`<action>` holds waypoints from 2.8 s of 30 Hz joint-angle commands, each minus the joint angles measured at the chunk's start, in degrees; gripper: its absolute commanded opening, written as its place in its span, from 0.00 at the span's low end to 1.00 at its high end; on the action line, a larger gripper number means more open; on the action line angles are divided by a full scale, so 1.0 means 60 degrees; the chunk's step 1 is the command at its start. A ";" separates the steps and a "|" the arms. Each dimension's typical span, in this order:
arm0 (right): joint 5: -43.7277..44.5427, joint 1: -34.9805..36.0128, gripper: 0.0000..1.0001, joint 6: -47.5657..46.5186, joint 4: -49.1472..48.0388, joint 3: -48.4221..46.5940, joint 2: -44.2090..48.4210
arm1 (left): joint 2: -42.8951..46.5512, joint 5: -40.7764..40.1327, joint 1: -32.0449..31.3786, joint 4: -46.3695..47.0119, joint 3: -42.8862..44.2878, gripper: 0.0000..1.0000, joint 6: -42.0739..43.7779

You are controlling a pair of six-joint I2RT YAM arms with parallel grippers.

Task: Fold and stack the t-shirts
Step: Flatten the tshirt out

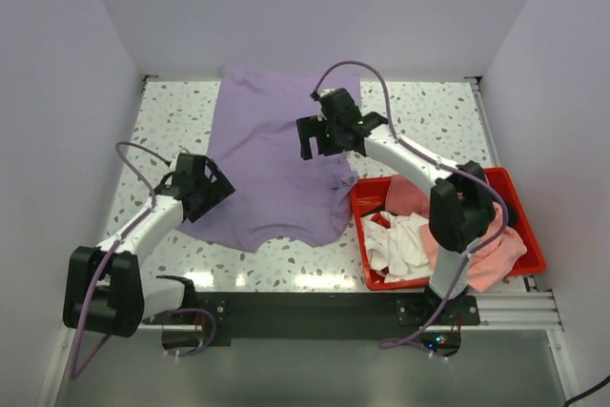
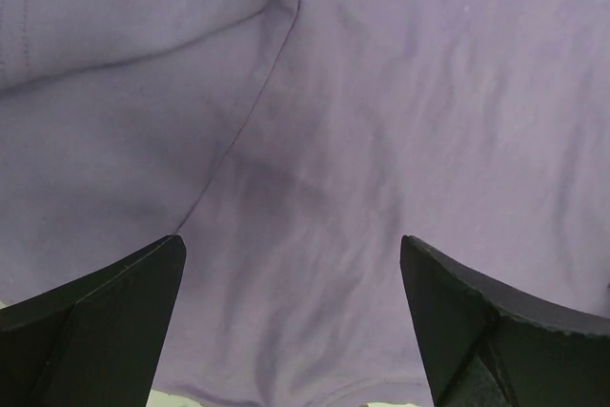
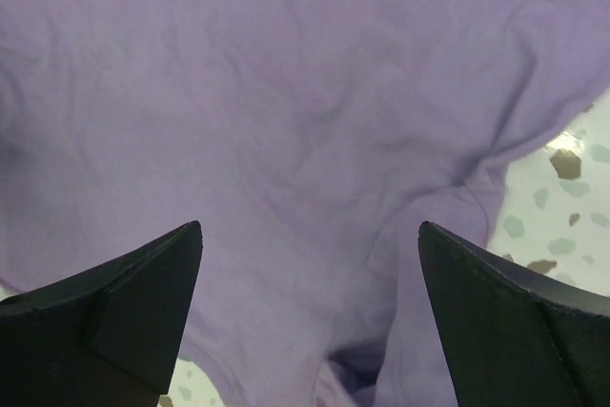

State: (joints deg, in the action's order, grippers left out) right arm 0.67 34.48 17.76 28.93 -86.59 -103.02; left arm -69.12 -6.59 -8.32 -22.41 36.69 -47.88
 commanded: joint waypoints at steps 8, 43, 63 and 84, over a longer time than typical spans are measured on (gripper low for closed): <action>0.0035 0.0507 0.99 -0.0338 0.0393 -0.1082 -0.1901 | -0.2100 -0.0879 0.0184 0.0822 0.0489 1.00 0.0040; -0.0230 0.5725 0.99 -0.0763 0.0364 0.0458 0.0149 | -0.5651 -0.1303 0.2134 -0.1157 0.7573 1.00 0.1462; 0.0519 -0.0502 0.99 -0.0893 0.2311 -0.5342 -0.4830 | -0.4006 -0.1782 -0.0782 -0.0365 0.3173 1.00 0.0670; -0.0551 0.0228 0.99 -0.0251 0.0439 0.0497 -0.2770 | -0.9981 -0.1541 0.0932 -0.1553 1.0254 1.00 0.3084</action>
State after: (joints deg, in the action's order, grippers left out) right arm 1.89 32.16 12.36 29.28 -90.96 -122.13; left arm -122.58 -17.89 -3.88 -31.53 90.37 -35.20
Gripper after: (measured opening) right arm 0.987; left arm 0.997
